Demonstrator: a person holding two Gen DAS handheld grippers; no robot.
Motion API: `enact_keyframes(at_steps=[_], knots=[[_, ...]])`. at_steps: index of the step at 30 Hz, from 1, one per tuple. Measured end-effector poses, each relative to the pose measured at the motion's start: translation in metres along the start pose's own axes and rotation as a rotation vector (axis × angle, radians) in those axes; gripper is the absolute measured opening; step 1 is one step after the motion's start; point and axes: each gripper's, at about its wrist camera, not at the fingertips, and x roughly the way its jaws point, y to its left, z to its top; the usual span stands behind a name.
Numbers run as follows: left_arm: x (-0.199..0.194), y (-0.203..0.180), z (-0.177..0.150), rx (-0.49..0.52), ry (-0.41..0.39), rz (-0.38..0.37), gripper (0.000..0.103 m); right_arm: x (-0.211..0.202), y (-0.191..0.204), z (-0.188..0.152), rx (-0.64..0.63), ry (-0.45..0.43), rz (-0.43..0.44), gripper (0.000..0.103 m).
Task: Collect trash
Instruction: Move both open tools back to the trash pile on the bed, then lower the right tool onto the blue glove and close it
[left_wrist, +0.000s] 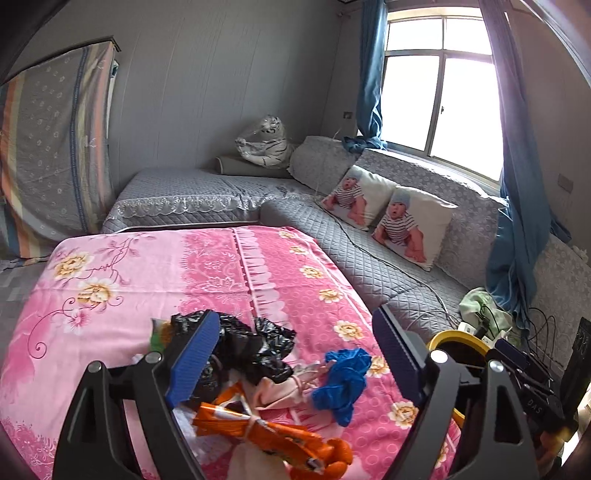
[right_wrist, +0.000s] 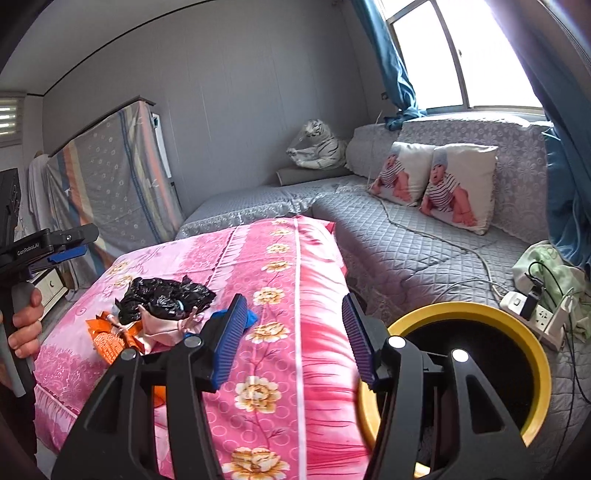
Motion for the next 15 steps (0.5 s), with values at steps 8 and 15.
enact_keyframes(at_steps=[8, 15], knots=[[-0.014, 0.044, -0.024, -0.053, 0.020, 0.039, 0.085, 0.027, 0.044, -0.010, -0.047, 0.073, 0.084, 0.051], [-0.021, 0.059, -0.053, -0.051, 0.053, 0.028, 0.085, 0.060, 0.066, -0.016, -0.073, 0.163, 0.126, 0.051]])
